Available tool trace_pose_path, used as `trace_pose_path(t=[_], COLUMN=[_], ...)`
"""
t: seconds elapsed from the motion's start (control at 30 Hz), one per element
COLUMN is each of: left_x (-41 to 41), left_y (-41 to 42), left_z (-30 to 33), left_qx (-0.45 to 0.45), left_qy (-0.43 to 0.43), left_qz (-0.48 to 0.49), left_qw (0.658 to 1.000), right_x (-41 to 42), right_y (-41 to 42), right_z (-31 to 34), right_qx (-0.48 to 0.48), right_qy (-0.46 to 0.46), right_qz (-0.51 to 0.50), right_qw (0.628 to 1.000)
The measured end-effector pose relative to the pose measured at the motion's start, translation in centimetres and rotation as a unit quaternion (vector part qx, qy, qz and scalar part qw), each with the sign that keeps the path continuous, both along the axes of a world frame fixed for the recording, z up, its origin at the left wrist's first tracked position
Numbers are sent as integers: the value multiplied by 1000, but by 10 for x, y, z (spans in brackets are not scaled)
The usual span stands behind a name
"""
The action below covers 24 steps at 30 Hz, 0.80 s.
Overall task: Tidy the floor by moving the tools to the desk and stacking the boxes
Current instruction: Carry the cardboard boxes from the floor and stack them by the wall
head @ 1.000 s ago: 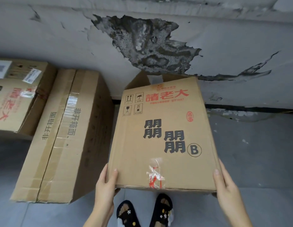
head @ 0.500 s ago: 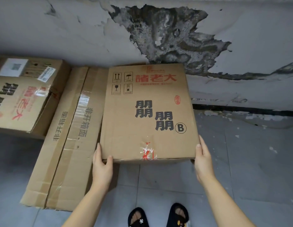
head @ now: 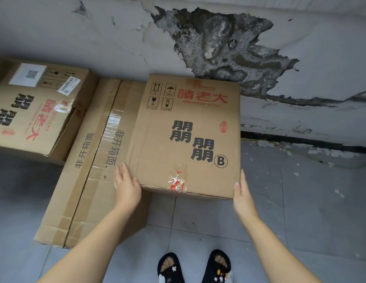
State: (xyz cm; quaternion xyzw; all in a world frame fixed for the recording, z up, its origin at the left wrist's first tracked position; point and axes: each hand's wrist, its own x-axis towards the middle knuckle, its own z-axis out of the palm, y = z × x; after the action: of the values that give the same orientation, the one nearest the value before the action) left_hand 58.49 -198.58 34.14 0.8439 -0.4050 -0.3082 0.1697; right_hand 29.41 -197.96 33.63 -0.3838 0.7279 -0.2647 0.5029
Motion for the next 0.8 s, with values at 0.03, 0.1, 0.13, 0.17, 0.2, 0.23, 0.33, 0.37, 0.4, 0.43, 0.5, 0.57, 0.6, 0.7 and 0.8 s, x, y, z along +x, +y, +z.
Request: trace_pose_path(t=[0.03,0.1,0.13,0.17,0.2,0.23,0.33,0.37,0.4,0.43,0.5,0.57,0.6,0.7,0.8], left_x=[0,-2,-3,-6,-8,-11,-19,-22,-26,-30,-39,-46,-49,-58,-64], left_y=[-1,0,2,4,9,14,38,47,58,69,92,120,134,178,211], left_z=[8,29,42,58,74,94,161,186,212,237,284,323,341,378,400], left_qx=[8,4,-5,-13,-19,-22,-24,-28,-34,-41,-59,-78,-85,-96,-119], left_qy=[-4,4,14,31,52,74,117,134,151,165,179,191,198,209,214], left_qz=[-4,-9,-13,-20,-29,-42,-81,-93,-106,-121,-156,-188,-203,-242,-249], left_qw=[1000,1000,1000,999,998,996,990,986,982,978,969,960,955,943,937], right_x=[-3,-5,-4,-3,-2,-1,-1,-2,-3,-5,-9,-16,-20,-35,-48], right_y=[-2,-6,-7,-7,-5,-3,16,26,36,47,72,100,115,159,201], right_z=[5,24,38,55,74,95,166,191,216,240,285,323,339,373,390], right_qx=[13,36,39,32,18,1,-36,-43,-51,-61,-77,-88,-93,-107,-122], right_qy=[12,39,51,59,61,58,49,45,38,26,1,-17,-25,-37,-55], right_qz=[14,39,53,68,84,101,164,184,202,219,241,253,256,254,220], right_qw=[1000,998,997,995,994,993,985,981,977,974,967,963,962,961,966])
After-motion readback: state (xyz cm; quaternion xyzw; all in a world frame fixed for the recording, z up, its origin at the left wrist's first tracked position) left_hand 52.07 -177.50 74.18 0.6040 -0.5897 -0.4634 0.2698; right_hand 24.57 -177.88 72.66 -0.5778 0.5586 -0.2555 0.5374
